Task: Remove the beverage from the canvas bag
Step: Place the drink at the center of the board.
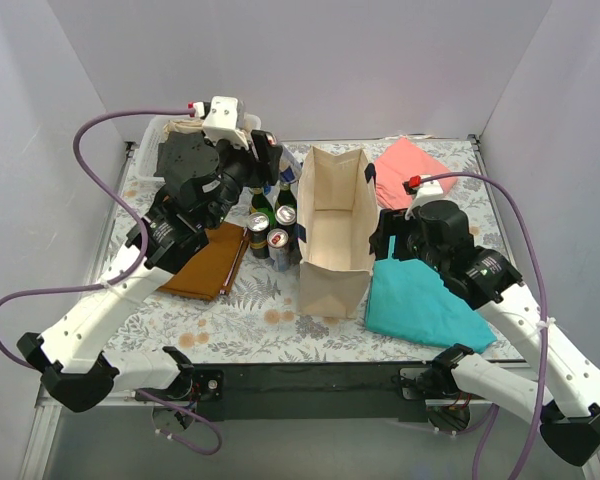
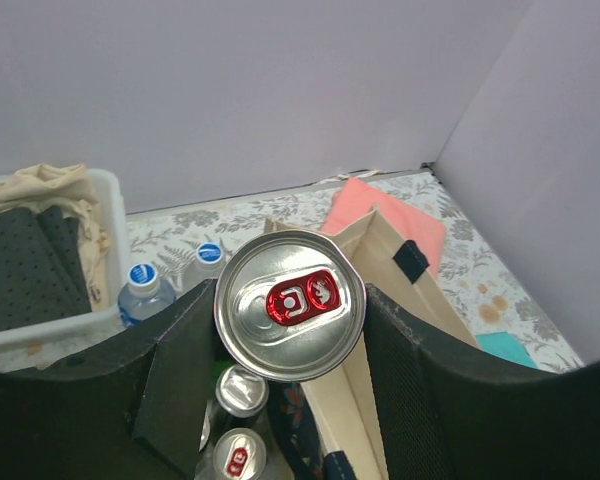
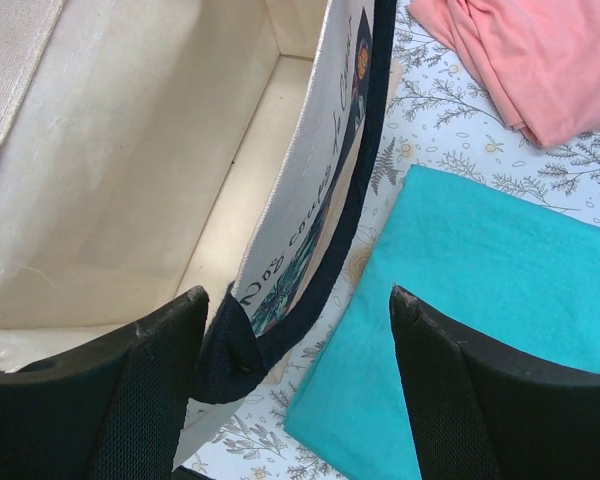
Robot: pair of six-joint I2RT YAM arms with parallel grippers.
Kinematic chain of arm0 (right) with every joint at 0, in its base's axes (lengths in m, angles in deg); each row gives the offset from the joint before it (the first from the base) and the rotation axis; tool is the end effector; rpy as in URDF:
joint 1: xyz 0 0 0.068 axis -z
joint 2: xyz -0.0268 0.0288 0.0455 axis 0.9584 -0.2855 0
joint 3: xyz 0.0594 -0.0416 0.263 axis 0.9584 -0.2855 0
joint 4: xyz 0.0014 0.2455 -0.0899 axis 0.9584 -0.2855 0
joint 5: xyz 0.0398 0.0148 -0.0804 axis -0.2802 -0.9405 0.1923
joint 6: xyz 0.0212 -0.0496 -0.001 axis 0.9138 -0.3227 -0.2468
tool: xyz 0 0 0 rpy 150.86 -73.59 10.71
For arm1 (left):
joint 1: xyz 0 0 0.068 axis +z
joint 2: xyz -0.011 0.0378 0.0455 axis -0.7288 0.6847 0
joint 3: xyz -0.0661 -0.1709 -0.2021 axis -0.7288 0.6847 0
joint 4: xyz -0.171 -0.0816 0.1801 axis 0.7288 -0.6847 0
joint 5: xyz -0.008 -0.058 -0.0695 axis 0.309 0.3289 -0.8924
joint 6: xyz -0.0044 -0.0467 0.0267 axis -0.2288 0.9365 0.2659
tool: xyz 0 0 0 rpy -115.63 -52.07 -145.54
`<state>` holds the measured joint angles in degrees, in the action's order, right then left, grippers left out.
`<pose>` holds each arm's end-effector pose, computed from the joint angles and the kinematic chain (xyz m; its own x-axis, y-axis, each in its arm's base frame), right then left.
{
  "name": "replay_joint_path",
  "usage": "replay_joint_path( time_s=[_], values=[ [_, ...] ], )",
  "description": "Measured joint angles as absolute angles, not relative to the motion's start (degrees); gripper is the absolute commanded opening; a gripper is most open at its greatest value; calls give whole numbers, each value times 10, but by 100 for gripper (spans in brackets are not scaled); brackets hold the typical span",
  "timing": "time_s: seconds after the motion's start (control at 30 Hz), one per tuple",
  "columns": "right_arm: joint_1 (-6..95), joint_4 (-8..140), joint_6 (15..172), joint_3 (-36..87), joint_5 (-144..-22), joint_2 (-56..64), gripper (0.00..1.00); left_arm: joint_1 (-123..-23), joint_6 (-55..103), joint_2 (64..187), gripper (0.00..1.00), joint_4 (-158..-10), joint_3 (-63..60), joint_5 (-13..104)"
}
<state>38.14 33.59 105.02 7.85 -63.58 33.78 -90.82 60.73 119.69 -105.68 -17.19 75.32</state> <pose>0.1582 0.1028 0.3613 -0.4683 0.0453 -0.8824 -0.2814 0.9390 0.1976 0.1885 -0.1642 0.4919 -0.2965 -0.6735 -0.6771 0.2454 0.6315 -0.7355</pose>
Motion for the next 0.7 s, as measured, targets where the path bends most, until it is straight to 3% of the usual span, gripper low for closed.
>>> replay_joint_path(
  time_s=[0.37, 0.7],
  values=[
    [381, 336, 1054, 78, -636, 328, 79, -908, 607, 1155, 0, -1119, -159, 853],
    [381, 336, 1056, 78, -636, 328, 79, -908, 641, 1152, 0, -1196, -145, 867]
  ],
)
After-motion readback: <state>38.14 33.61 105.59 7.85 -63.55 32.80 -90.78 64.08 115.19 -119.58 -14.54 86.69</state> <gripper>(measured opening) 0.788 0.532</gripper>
